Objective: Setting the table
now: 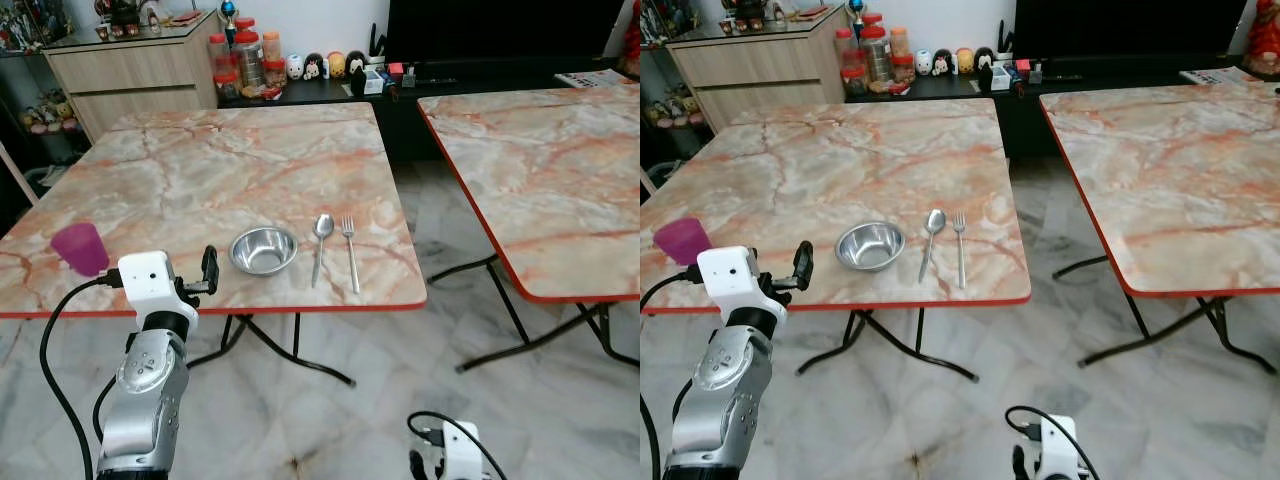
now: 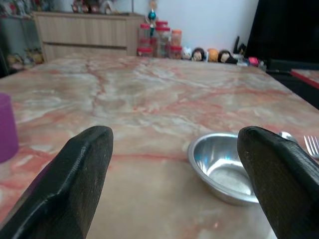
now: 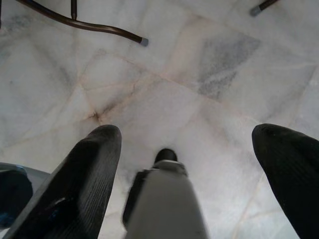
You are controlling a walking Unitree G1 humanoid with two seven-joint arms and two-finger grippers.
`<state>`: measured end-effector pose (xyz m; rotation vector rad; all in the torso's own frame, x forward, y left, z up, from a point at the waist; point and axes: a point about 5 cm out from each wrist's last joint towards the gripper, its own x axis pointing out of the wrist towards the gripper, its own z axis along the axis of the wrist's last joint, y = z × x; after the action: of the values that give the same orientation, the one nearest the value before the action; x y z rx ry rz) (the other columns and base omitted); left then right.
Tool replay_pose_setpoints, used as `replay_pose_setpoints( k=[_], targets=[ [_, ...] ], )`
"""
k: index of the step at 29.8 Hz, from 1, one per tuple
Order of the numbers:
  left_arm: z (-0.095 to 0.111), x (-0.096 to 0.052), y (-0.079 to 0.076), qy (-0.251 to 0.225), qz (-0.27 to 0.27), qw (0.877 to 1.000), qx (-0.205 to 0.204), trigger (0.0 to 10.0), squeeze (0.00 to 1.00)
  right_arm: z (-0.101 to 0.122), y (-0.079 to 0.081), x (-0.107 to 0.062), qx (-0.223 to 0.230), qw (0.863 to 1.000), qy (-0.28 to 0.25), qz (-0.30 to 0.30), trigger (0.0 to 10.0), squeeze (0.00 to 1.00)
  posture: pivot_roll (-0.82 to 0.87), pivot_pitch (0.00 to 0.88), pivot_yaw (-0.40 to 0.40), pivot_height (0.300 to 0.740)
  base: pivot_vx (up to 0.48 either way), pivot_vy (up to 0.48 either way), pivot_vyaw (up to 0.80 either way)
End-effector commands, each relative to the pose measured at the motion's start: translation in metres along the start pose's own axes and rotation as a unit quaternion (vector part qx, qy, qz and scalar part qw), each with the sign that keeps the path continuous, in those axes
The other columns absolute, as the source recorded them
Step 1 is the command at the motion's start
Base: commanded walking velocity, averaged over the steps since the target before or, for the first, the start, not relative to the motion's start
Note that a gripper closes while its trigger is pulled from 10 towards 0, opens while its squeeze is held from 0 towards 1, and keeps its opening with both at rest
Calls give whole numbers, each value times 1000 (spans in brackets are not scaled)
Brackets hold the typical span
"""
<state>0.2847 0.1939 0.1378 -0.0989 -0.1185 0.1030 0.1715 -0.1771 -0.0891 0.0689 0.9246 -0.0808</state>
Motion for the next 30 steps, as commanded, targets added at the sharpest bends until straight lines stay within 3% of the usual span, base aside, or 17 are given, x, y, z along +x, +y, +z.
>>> replay_pose_setpoints(
  k=[1,6,25,30],
  targets=[
    [4,4,-2,-4,0,1000,-2,10000,0,0,-1,0,-3,1000,-3,0,10000,0,65,34,40,707,337,0,0],
    [5,5,-1,-2,1,1000,-2,10000,0,0,-2,0,0,1000,-4,-4,10000,0,69,36,39,707,345,0,779],
    [4,2,1,-4,-5,1000,-4,10000,0,-3,0,-1,2,1000,2,0,10000,0,74,41,41,707,342,0,0],
    [-1,2,9,19,1,1000,-9,10000,0,-4,0,-1,2,1000,4,1,10000,0,74,36,43,707,0,0,0]
  ],
)
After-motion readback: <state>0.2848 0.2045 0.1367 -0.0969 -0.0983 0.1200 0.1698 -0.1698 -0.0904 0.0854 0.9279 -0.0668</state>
